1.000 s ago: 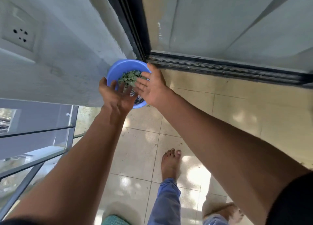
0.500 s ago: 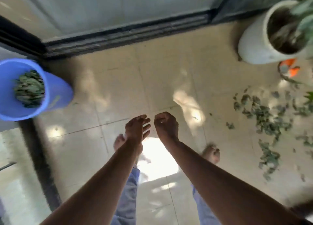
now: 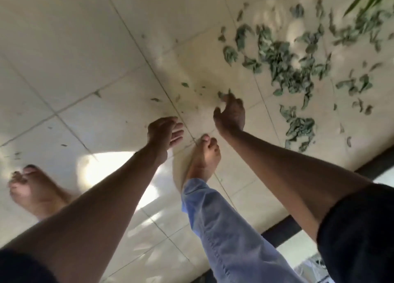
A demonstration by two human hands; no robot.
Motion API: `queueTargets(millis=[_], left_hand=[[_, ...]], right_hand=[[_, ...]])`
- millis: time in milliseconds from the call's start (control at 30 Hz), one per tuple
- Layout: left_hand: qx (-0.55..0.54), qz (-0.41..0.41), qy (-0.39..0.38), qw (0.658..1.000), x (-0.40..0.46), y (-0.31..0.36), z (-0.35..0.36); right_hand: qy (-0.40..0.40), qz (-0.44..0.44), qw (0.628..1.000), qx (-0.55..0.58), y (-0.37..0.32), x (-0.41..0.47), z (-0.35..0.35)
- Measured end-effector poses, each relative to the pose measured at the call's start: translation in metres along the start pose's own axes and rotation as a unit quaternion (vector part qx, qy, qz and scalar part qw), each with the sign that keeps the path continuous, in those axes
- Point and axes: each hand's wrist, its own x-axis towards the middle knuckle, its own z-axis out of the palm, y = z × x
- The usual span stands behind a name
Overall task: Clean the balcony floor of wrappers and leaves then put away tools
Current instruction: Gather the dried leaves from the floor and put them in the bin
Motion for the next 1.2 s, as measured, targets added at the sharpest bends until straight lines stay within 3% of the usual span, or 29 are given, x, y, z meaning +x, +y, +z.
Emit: queueTargets(millis=[100, 433, 567, 667, 833, 933, 1000, 1100, 1200], left_hand=[[0.022, 0.006, -0.009, 1.0, 0.024, -0.007, 0.037], [0.074, -0.04, 0.004, 0.996, 0.049, -0.003, 0.058], [0.072, -0.05, -0.024, 0.996, 0.046, 0.006, 0.059], [0.025, -0.067, -0.054, 0.996, 0.043, 0.015, 0.062], [-0.123, -0.092, -0.056, 0.987, 0.036, 0.025, 0.071], [-0.172, -0.084, -0.05, 0.98, 0.035, 0.031, 0.066], [-0.197, -0.079, -0.039, 0.977, 0.035, 0.035, 0.055], [-0.17, -0.051, -0.047, 0.983, 0.038, 0.04, 0.036], [-0.24, -0.065, -0.058, 0.967, 0.045, 0.044, 0.016]], right_hand=[[0.042, 0.008, 0.999, -0.001, 0.031, 0.04, 0.005], [0.013, -0.1, 0.995, 0.001, 0.035, 0.071, 0.02], [-0.023, -0.039, 0.994, 0.098, 0.029, 0.071, 0.012], [-0.077, -0.014, 0.968, 0.237, 0.014, 0.059, -0.001], [-0.119, -0.211, 0.936, 0.255, -0.019, -0.001, -0.013], [-0.107, -0.328, 0.931, 0.12, -0.031, -0.033, -0.014], [-0.055, -0.389, 0.916, 0.078, -0.037, -0.046, -0.015], [0.011, -0.407, 0.905, 0.119, -0.042, -0.046, -0.013], [0.033, -0.312, 0.94, 0.134, -0.035, -0.017, -0.001]])
